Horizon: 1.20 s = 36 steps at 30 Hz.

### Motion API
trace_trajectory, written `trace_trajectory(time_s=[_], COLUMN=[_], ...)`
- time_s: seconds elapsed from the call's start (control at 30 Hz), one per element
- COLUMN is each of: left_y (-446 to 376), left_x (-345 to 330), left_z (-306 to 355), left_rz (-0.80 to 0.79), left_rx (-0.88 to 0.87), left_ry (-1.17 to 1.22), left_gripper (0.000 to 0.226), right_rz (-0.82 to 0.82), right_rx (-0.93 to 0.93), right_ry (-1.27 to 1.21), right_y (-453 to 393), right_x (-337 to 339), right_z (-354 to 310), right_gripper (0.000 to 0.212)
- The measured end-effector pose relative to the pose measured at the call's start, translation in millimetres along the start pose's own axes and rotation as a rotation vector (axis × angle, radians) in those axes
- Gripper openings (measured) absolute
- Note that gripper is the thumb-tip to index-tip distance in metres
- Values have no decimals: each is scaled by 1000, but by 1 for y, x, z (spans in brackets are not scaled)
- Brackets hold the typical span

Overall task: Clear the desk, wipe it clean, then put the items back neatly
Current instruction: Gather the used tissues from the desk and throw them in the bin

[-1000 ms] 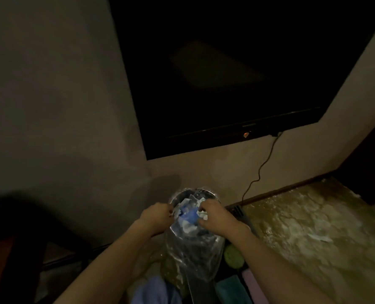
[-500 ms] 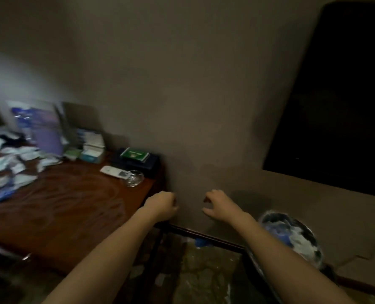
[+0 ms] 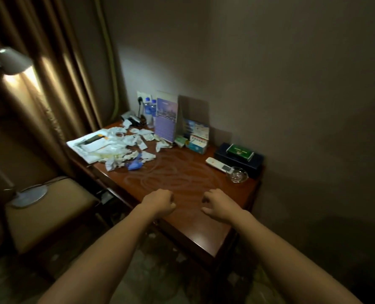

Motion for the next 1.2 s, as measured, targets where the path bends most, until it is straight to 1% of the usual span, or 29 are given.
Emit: trace_trajectory(time_s=[0.13,0.27,0.33,0.5,0.67,0.77,0.87,1.03,1.2], left_y=[2,-7,-20,-77,-152,-193,-222,-255,-290], left_x=[1,-3,-2,4,9,19,28,26,13], left_z=[-47,-91,-117,-177,-226,-248,-266,-301,-335], left_rz=[8,17,24,39,-16,-31,-17,-63,-61], left_rx=[63,150,193,234,262,241,230,232,255], left_ry=[44,26,32,33,53,36,30,17,13], left_gripper=[28,27,28,27,22,18,25,36,29], right_rz=[-48,-83,-114,-166,-181,-202,-217,-257,-281], right_rx=[63,98,119,133,56,1,-47,-107,-182], right_ry=[6,-9,-16,-63,-104,-133,-161,-179,-145], right_y=[-45,-90,-117,-190,-275,-319,-354,-387,-402], right_x=[-20,-45,-60,-101,-136,-150,-161,-179,-198], right_z=[-31,-55,-66,-79,-74,-72,-74,-77,-75], right_gripper=[32,31,32,32,30,28,28,24,19])
Point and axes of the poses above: each hand's wrist, its own y-axis away from the middle knuckle, its own x-axis out of the back of the hand, z = x × y, the point moved 2 cm from there along -y, towards the middle knuckle, and after that the axes turned 13 degrees about z, right-handed, at the moved point
